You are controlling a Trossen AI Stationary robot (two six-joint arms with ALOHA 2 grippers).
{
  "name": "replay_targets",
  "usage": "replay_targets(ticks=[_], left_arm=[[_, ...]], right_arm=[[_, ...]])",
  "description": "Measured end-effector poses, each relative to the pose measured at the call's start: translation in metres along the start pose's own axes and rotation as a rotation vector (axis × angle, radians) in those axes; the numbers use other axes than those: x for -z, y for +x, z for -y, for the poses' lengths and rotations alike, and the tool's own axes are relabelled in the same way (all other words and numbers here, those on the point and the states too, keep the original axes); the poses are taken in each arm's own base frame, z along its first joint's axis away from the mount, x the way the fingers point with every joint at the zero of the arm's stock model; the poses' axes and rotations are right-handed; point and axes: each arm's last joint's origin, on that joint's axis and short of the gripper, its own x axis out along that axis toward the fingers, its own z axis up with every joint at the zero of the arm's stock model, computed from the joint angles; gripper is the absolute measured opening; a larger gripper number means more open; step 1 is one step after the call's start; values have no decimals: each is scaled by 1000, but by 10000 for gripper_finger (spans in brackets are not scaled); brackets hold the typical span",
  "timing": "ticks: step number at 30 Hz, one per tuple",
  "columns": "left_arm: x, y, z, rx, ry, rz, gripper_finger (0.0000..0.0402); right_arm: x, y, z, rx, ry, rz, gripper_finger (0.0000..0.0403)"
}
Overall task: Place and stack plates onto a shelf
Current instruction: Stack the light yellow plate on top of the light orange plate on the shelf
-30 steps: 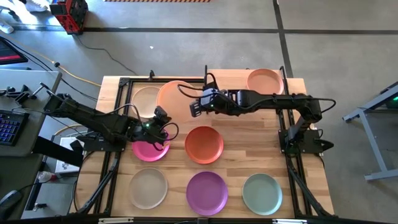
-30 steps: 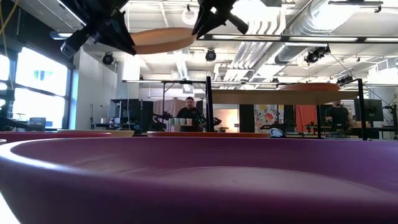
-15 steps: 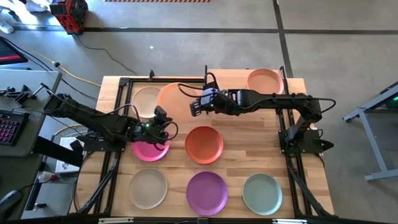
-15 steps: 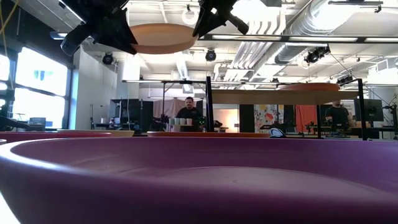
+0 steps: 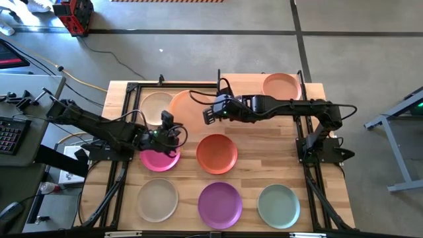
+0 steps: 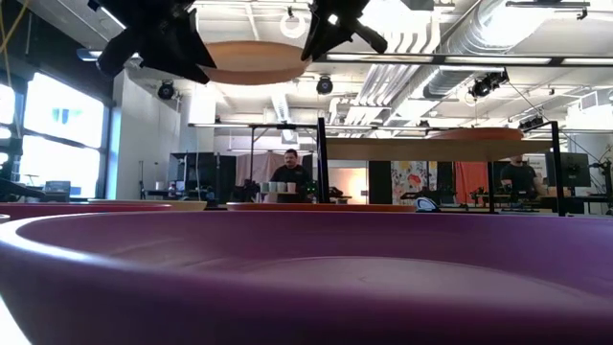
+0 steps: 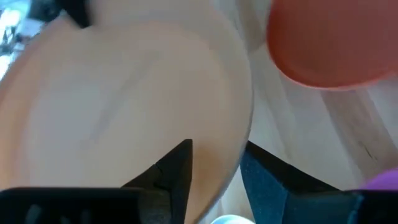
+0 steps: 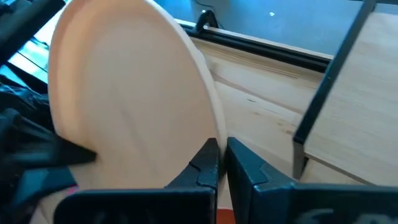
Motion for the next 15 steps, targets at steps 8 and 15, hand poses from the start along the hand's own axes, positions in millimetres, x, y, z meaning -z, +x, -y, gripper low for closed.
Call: replay_targets(ticks=[8,15], left_arm=[[-4,-3,0,-29,-44,17,120],[-5,-5,2,-21,-90,29,120]], right_arm=[[1,2,12,82,-2,-56,0],[-12,2,28,134,4,-52,0]])
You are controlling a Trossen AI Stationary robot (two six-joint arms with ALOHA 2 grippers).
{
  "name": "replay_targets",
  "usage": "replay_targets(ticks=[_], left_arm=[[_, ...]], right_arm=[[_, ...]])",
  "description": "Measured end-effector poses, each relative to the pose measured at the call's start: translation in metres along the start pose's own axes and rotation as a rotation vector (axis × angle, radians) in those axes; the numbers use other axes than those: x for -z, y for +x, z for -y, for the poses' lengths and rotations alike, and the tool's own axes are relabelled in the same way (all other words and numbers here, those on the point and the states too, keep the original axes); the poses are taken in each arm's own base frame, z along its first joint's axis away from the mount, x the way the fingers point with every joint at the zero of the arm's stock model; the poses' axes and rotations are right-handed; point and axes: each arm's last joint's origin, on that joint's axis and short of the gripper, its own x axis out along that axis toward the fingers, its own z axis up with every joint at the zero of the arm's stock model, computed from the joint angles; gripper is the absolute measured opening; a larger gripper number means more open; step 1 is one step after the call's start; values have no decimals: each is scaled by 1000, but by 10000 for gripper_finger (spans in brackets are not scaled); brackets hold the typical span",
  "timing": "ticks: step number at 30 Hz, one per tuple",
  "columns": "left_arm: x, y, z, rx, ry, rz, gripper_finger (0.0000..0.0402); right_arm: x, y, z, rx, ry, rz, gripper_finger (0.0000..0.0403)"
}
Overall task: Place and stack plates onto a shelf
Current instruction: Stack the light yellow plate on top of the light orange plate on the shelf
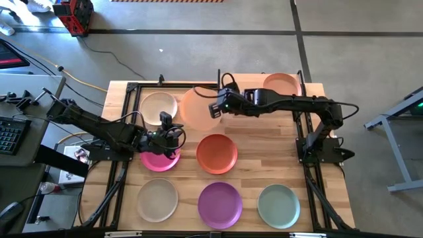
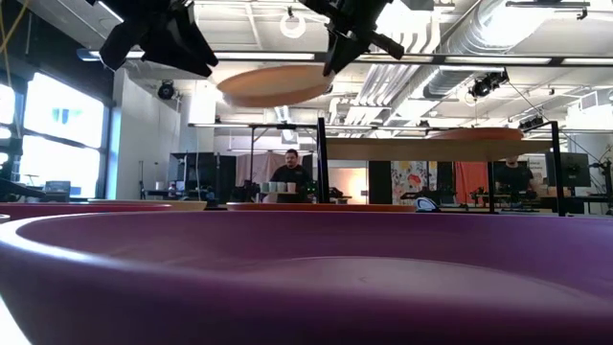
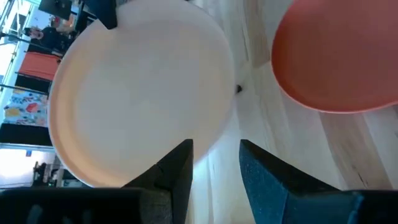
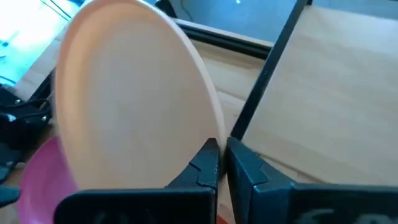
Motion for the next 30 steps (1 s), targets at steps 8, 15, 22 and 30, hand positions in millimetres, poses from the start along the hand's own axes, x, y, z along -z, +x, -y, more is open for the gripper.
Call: replay_targets(ticks=[8,15,22,30], left_arm=[[4,5,-6,-47,-46,-44,120],[15,20,-22,-141,-125,-148,120],[29,34,-38,-192,-161,-243,119],[45,49,-59,-267,-195,-327,119]], right_arm=[[-20,-11,27,59,-12,-5,0],[-40,-39,65,134,-21,-9,0],[-55,-66,110,243,-27,-34,0],[-63,-92,152,316,9,-79,0]])
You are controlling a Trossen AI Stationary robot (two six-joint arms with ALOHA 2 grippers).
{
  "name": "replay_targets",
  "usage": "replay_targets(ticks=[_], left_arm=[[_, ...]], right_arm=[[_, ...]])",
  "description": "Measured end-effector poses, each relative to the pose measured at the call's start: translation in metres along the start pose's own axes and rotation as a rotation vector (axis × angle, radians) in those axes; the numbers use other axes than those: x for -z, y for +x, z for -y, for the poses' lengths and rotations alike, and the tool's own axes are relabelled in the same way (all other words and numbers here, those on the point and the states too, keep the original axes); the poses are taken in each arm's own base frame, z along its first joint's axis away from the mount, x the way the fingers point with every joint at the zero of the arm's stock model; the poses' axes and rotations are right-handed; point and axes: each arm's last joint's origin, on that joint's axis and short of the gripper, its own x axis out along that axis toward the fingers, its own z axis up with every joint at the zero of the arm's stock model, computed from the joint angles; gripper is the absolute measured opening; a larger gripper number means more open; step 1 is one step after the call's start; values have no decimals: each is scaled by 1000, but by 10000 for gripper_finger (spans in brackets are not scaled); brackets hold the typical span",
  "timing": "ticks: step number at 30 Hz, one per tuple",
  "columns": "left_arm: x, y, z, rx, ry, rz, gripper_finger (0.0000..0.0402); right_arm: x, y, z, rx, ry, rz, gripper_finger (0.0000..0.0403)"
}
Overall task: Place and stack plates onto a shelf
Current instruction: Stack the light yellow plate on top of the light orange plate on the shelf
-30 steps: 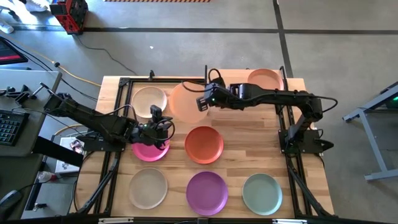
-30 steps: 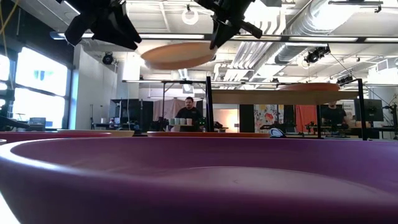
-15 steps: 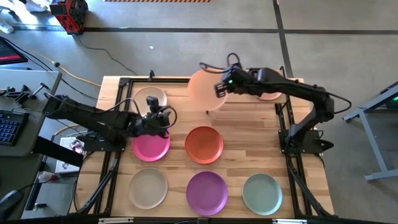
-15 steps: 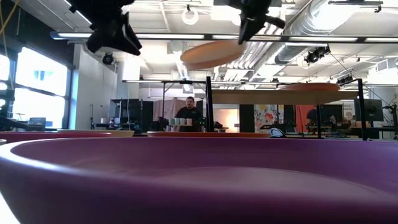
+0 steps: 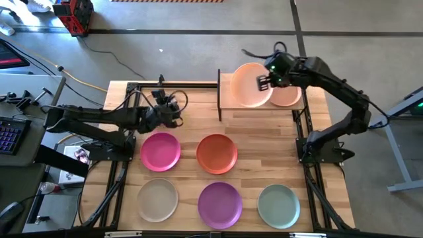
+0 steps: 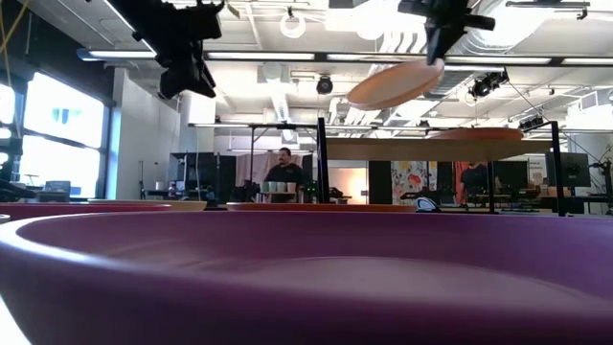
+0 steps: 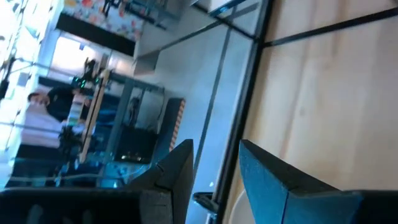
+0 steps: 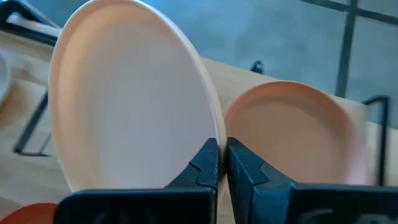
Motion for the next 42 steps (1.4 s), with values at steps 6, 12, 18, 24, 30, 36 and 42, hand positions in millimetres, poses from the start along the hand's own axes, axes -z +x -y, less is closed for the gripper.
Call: replay_targets(ticks=[6,12,18,24,30,36,42], left_arm=[[8,19,-17,-68,-63,-70,119],[18,33,-30,-113,-80,-144,119],[24,40,-37,-135,-92,-188,119],[28,44,-41,-139,-78,-208,119],[30,47,-42,-108,-90,-194,119],[31,49,-44,-101,-119,-190,119],[32,50,-46,-111,-173,-195,119]], right_arm=[[0,-11,23,34,38,0,0],[1,-12,34,85,53,-14,0],[19,13,41,65,84,-27,0],[48,27,59,-85,249,72,0],[77,21,92,-73,453,139,0],[100,24,113,-34,613,190,0],[118,37,122,-28,711,218,0]])
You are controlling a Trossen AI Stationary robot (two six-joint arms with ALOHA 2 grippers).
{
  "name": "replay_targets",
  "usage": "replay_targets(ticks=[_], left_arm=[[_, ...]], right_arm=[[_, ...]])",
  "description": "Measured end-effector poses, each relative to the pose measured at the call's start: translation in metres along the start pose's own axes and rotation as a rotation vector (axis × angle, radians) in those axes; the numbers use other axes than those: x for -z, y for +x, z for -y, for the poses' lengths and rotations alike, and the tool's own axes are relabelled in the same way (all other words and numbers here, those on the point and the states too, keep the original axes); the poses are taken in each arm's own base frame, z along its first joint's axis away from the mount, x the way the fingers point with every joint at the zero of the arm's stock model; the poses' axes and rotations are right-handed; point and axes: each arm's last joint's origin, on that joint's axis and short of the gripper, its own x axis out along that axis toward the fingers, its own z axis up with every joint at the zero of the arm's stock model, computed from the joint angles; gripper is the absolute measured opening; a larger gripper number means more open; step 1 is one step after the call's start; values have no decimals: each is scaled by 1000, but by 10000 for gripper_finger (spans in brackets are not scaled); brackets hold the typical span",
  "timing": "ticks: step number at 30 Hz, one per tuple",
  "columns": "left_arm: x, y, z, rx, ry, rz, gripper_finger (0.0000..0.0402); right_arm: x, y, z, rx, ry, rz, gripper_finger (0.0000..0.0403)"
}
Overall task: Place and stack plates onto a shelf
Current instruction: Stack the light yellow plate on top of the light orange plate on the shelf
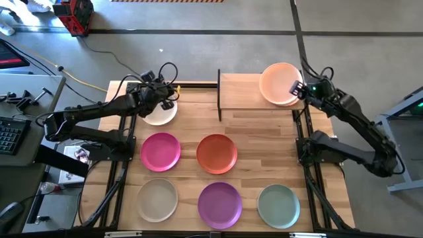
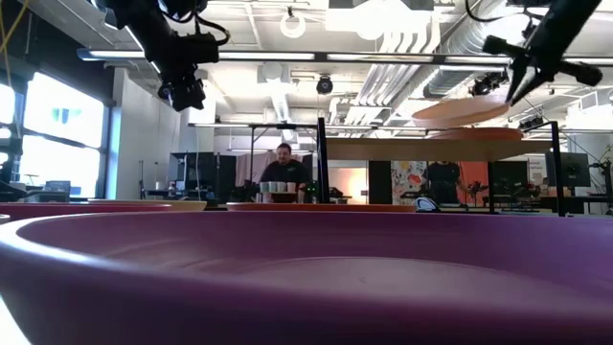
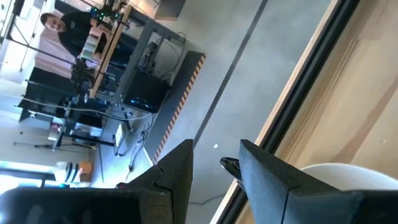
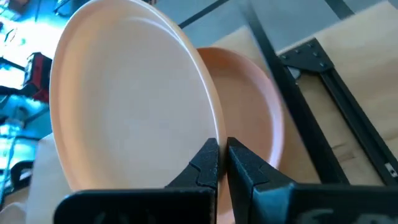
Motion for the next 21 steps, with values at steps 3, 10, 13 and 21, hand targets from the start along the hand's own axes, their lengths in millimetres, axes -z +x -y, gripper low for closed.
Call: replay_targets(ticks=[3,10,13,21], left_arm=[[0,0,0,0,-4,0,119],[0,0,0,0,62,0,119],[0,0,0,0,84,0,119],[0,0,0,0,85,0,119]], right_arm=[[5,7,7,19,49,0,0],[11,24,7,-32,126,30,0],[14,26,8,-21,146,24,0],[14,26,9,-11,145,18,0]])
